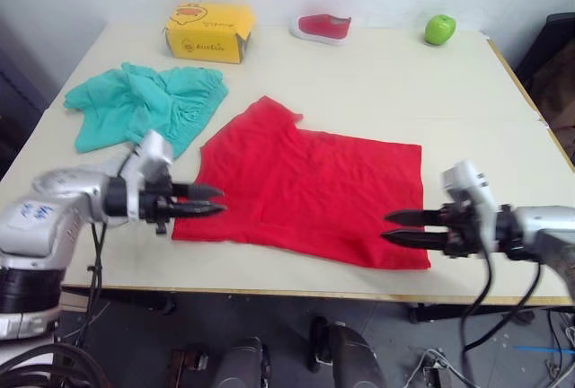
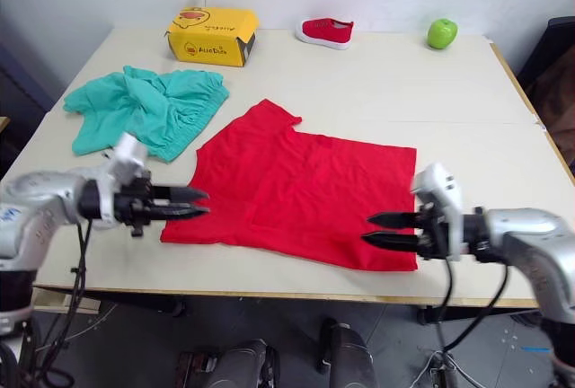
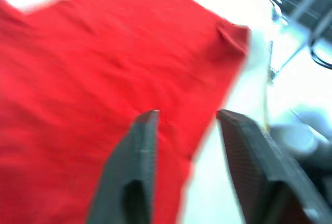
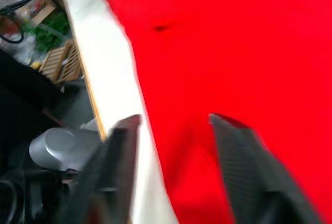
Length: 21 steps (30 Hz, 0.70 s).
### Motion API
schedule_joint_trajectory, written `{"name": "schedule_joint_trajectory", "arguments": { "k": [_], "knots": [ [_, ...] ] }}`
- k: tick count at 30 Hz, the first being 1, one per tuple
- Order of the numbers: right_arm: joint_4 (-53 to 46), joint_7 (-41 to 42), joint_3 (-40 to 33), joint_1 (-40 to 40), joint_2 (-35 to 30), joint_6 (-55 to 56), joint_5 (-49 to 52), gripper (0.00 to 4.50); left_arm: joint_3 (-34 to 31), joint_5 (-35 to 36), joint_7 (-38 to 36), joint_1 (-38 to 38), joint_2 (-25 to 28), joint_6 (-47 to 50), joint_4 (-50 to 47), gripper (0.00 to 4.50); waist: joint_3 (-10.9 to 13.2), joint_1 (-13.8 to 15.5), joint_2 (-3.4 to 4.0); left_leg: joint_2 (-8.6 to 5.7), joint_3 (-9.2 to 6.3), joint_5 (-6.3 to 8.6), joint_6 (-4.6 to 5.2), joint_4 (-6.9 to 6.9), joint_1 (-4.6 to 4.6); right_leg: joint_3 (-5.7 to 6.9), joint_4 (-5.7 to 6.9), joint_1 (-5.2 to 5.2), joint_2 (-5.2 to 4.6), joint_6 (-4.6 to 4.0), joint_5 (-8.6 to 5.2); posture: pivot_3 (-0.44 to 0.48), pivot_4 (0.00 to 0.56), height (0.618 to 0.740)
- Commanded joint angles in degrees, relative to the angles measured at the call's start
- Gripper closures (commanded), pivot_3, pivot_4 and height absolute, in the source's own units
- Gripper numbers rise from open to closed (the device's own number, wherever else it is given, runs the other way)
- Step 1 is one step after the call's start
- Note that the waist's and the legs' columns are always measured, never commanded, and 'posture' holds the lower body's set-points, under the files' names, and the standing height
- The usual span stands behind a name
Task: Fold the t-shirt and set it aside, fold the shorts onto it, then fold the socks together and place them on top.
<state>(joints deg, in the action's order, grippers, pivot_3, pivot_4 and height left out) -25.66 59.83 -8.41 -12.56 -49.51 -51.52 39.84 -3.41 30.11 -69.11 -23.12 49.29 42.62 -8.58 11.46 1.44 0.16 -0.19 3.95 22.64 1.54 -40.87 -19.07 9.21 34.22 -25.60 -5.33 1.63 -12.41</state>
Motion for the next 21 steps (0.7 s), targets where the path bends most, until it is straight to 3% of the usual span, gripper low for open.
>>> {"name": "schedule_joint_trajectory", "arguments": {
  "k": [1, 3, 9, 21],
  "knots": [
    [-3.12, -5.31, 6.07, 0.62, 3.3, 4.79, -5.31, 3.86, 3.71, -5.61, 3.74, 1.05, -1.39, -5.58, 0.62, 4.02, 0.0, 0.16, -0.01, -0.01, -0.02, 0.0, 0.0, 0.0, -0.01, 0.0, -0.03, 0.0, 0.0, 0.0, 0.0, 0.0, 0.15, 0.74],
    [-2.53, -7.13, 9.0, 1.03, 4.74, 6.26, -7.77, 4.48, 5.18, -7.65, 4.92, 1.2, -2.36, -7.54, 3.22, 4.5, 0.0, 0.16, -0.01, -0.03, -0.02, 0.0, 0.02, -0.01, -0.05, 0.01, -0.03, 0.0, 0.0, 0.0, 0.0, 0.0, 0.15, 0.74],
    [4.21, -8.77, 13.11, 5.66, 3.28, 14.1, -17.01, 4.48, 6.29, -11.96, 6.52, 2.83, -3.02, -13.15, 9.95, 4.5, -0.01, 0.0, -0.02, -0.02, 0.0, -0.01, 0.08, 0.0, -0.08, 0.06, -0.06, -0.02, 0.03, 0.0, 0.0, 0.0, 0.15, 0.74],
    [13.15, -2.54, -1.42, 17.09, -4.4, 24.06, -16.46, 4.48, 0.67, -12.95, 5.77, 7.37, 2.26, -20.79, 19.39, 4.5, -0.3, 0.03, 0.02, 0.03, 0.01, 0.1, 0.22, 0.02, 0.24, 0.01, -0.24, 0.21, -0.07, 0.0, -0.01, 0.0, 0.15, 0.74]
  ]
}}
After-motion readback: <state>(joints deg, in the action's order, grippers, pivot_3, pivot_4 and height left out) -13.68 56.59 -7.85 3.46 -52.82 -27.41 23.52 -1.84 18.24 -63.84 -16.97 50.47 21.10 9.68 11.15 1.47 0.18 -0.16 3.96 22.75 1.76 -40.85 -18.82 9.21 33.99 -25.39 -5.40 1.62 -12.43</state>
